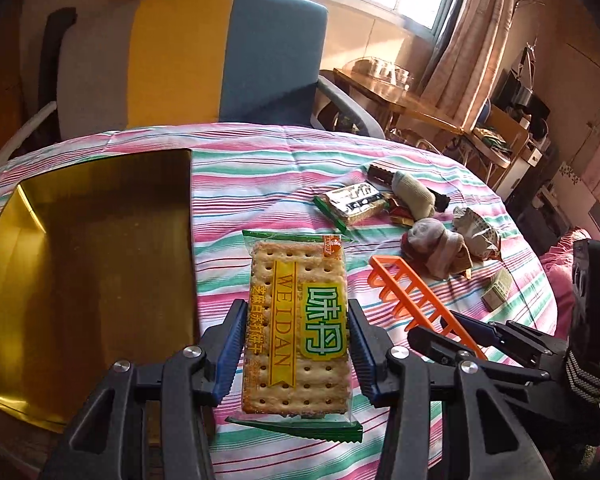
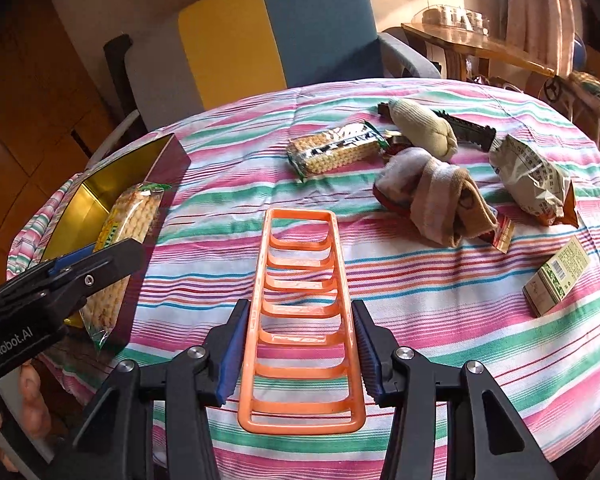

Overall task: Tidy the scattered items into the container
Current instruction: 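Carry the cracker pack and orange rack into the gold tray with both tools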

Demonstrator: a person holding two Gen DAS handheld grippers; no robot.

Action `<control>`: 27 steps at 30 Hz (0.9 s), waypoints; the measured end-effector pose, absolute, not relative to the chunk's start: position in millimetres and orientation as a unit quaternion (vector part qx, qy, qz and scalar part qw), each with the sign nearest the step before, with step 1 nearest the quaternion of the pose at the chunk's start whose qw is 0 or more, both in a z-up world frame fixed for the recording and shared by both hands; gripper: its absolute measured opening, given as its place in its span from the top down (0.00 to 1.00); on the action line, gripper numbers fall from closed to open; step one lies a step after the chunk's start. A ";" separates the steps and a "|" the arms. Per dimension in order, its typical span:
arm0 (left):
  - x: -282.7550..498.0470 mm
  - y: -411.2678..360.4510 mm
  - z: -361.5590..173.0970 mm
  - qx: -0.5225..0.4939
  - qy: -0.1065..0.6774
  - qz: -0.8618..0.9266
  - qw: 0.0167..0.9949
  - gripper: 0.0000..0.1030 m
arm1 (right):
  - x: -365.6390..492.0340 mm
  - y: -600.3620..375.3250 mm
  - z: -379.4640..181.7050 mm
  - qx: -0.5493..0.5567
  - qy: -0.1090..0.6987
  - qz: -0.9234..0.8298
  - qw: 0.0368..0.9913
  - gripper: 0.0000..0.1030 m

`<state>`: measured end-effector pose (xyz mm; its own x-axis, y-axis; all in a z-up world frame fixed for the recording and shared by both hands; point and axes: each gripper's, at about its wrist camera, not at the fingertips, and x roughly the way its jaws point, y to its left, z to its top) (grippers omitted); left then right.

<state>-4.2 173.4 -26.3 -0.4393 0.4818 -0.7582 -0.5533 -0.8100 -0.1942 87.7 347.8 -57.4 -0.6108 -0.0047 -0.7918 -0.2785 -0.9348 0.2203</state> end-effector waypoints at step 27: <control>-67.4 23.9 -52.6 -0.456 -0.006 0.880 0.134 0.52 | -23.3 172.7 -25.1 -0.425 0.053 0.899 -0.086 0.52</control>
<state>-67.4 23.9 -52.6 -0.5472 0.2416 -0.8014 -0.2308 -0.9639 -0.1329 -23.3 172.7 -25.1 -0.6239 -0.2007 -0.7553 0.1100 -0.9794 0.1693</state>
